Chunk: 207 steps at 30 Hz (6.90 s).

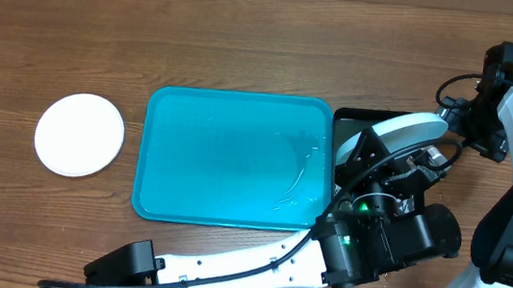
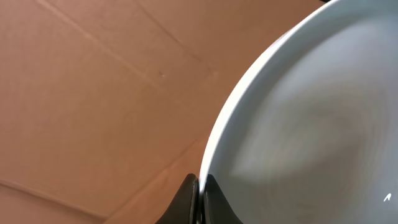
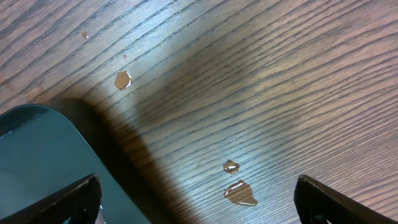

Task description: Clean dirty plates on tray and stack at the side

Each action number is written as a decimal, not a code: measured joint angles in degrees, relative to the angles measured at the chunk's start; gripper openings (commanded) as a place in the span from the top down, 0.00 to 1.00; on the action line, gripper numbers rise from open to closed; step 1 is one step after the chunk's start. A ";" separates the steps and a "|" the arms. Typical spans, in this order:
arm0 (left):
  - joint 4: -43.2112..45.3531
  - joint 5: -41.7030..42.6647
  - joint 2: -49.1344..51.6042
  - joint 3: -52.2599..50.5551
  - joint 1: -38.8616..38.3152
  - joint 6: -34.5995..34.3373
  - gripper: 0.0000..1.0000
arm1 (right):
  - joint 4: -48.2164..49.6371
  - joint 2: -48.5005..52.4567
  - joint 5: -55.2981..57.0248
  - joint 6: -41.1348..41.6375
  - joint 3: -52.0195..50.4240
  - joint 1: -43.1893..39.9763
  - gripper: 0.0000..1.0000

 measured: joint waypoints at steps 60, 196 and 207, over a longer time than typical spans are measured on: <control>-52.74 72.85 -0.09 0.39 92.59 -50.16 0.96 | 0.02 0.00 0.00 0.00 0.00 0.00 0.00; -37.09 89.26 -0.13 -10.23 76.13 -33.62 0.00 | 7.02 -14.45 0.02 0.00 -0.13 6.91 0.00; -37.07 89.26 -0.13 -10.21 76.13 -33.59 0.00 | 7.15 -46.97 -0.02 0.00 -0.11 18.93 0.00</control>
